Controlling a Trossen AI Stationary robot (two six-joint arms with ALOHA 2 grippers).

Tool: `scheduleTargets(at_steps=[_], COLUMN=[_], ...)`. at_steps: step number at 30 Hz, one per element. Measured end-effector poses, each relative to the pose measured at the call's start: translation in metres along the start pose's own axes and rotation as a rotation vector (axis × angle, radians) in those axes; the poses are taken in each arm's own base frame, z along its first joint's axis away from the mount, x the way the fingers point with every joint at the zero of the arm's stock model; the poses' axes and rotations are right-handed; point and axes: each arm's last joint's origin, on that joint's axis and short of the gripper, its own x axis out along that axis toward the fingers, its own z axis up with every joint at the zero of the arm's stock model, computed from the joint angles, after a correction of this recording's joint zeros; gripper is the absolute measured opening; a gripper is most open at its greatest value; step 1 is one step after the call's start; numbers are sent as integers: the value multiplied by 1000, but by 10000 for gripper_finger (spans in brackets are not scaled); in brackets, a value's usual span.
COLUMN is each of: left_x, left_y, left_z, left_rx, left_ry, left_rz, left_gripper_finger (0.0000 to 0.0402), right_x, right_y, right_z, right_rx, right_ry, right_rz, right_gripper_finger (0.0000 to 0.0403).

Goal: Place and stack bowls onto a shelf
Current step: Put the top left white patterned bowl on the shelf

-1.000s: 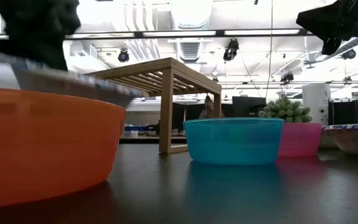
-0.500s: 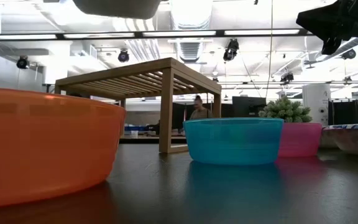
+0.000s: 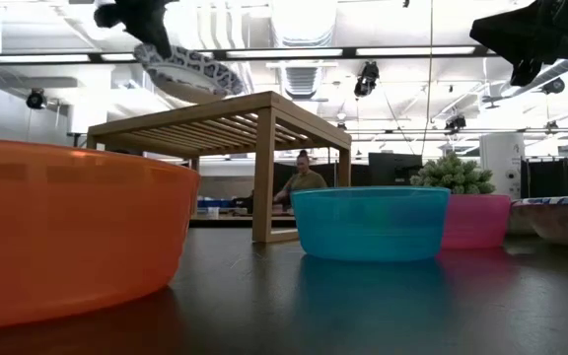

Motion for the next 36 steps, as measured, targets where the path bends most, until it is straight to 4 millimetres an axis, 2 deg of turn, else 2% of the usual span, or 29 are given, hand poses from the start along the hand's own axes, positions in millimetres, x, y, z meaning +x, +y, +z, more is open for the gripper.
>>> scheduleTargets(at_steps=[4, 9, 21, 28, 36], left_x=[21, 38, 47, 50, 67], left_y=[25, 43, 46, 46, 41], left_z=[15, 16, 10, 10, 10], left_rx=[-31, -25, -17, -5, 12], left_ry=[2, 50, 75, 81, 130], left_rz=[-28, 17, 70, 94, 103], left_gripper_finger=[0, 0, 13, 39, 85], right_x=[0, 0, 0, 0, 0], right_y=[0, 0, 0, 0, 0], right_z=[0, 0, 0, 0, 0], right_rx=[-1, -1, 2, 2, 2], right_ry=[0, 0, 0, 0, 0], right_rz=[-1, -1, -1, 0, -1], right_gripper_finger=[68, 68, 68, 68, 68])
